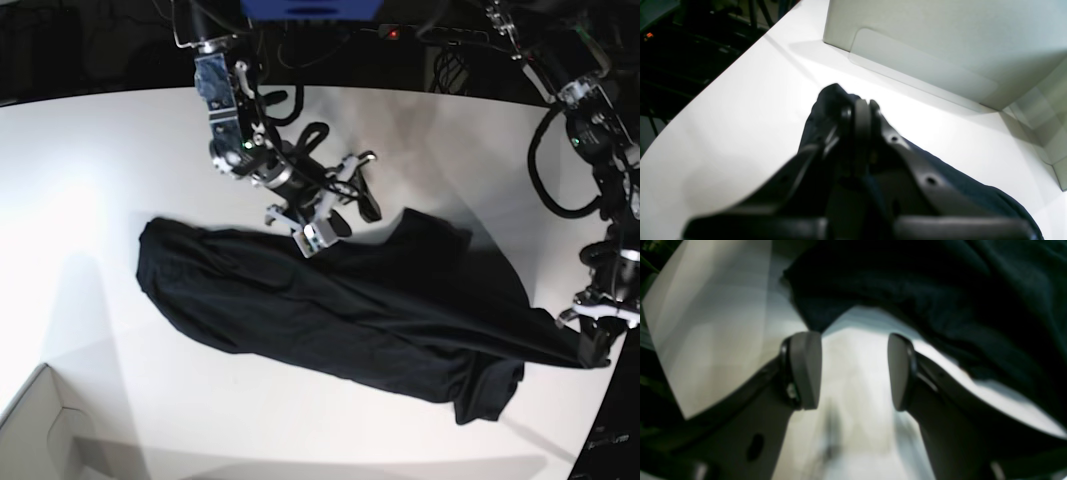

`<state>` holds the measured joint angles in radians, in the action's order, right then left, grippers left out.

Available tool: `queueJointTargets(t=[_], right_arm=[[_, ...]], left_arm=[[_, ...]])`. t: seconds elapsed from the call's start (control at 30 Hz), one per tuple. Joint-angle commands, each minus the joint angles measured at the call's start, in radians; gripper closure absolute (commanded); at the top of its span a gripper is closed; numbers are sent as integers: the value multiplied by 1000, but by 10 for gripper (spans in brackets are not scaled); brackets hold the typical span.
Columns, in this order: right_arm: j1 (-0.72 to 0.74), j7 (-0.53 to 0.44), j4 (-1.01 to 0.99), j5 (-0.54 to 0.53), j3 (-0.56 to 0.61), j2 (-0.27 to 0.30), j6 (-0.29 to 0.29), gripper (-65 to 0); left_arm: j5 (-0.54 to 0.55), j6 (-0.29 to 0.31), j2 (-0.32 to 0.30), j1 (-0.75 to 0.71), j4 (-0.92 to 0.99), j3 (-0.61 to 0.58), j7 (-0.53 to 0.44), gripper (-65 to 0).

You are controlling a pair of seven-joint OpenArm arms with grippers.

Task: Layout the t-shirt on the table in an organized manner, then fold the t-shirt properly
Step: 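Move the right gripper over the shirt and grasp its collar edge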

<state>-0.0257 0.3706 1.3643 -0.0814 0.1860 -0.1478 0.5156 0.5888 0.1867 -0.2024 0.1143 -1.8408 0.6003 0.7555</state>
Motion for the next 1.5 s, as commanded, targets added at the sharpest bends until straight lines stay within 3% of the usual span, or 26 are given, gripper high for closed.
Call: queueJointTargets(t=[0.0, 0.23, 0.43, 0.57, 0.7, 0.83, 1.2, 1.3, 1.47], right_arm=[[27, -34, -12, -11, -1, -9, 2, -319], [137, -46, -227, -19, -1, -9, 2, -319], [185, -132, -340, -203, 4, -9, 2, -319], [180, -143, -340, -209, 10, -9, 2, -319], [175, -143, -340, -209, 94, -9, 2, -319], [185, -144, -385, -209, 168, -9, 2, -319], [237, -169, -461, -211, 182, -9, 2, -308], [238, -175, -461, -211, 182, -9, 4, -239], [238, -175, -461, -211, 183, -9, 7, 0]], left_arm=[[6, 3, -15, 18, -12, 2, -26, 0], [3, 7, -15, 15, 42, 2, -27, 0], [7, 6, -15, 18, 54, -1, -26, 0], [9, 6, -13, 34, 54, -1, -31, 0], [10, 6, -12, 48, 60, -1, -29, 0], [10, 7, 28, 68, 53, -3, -24, 0], [10, 9, 37, 49, 42, -4, -24, 0], [10, 9, 37, 48, 42, -4, -24, 0], [10, 9, 37, 38, 42, -4, -24, 0]])
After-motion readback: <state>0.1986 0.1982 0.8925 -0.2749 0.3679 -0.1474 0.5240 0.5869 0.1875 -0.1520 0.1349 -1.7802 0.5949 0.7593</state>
